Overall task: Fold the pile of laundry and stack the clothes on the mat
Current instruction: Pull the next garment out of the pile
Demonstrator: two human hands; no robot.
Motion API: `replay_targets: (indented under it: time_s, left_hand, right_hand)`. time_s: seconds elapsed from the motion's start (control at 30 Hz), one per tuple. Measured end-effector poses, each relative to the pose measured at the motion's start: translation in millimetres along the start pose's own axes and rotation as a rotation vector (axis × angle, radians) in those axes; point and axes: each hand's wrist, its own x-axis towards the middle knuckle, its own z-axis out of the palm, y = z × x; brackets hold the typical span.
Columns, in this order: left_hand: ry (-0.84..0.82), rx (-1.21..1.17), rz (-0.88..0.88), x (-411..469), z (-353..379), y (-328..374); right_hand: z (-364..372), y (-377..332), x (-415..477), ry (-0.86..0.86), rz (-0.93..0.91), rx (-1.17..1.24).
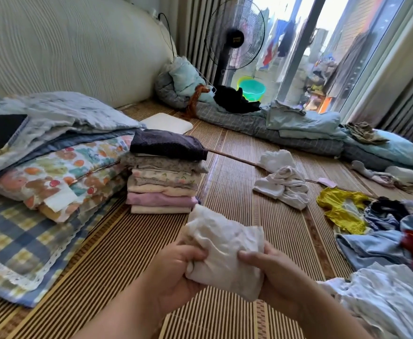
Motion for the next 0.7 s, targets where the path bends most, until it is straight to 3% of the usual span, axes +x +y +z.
replay_targets:
  time_s: [0.1, 0.2, 0.27, 0.4, 0.5, 0.7]
  left_hand:
    - [0.018, 0.315, 0.132, -8.4, 7.4, 2.3]
    - [0.205, 0.637, 0.305, -14.3, 7.7, 7.5]
    - [0.226, 0.701, 0.369, -15.3, 6.9, 14.2]
    - [0.144, 0.667, 0.337, -10.8, 15.2, 48.4]
    - [0.053, 0.885, 0.267, -6.5, 30.5, 92.2]
    - [0.337, 1.331, 0.536, 51.0, 41.1, 189.3]
  right_hand:
    - [0.6, 0.8, -4.0, -0.054, -0.036, 0.081]
    - [1.8, -5.8, -1.4, 0.165, -0.139, -0.047]
    - [9.3, -16.2, 6.3, 0.239, -0.179, -0.218]
    - [36.2, -53.6, 35.3, 0.335, -0.270, -0.503]
    - [59.6, -91.0, 63.0, 0.276, -0.339, -0.607]
    - [96.0, -160.9, 143.3, 0.291, -0.544, -0.930]
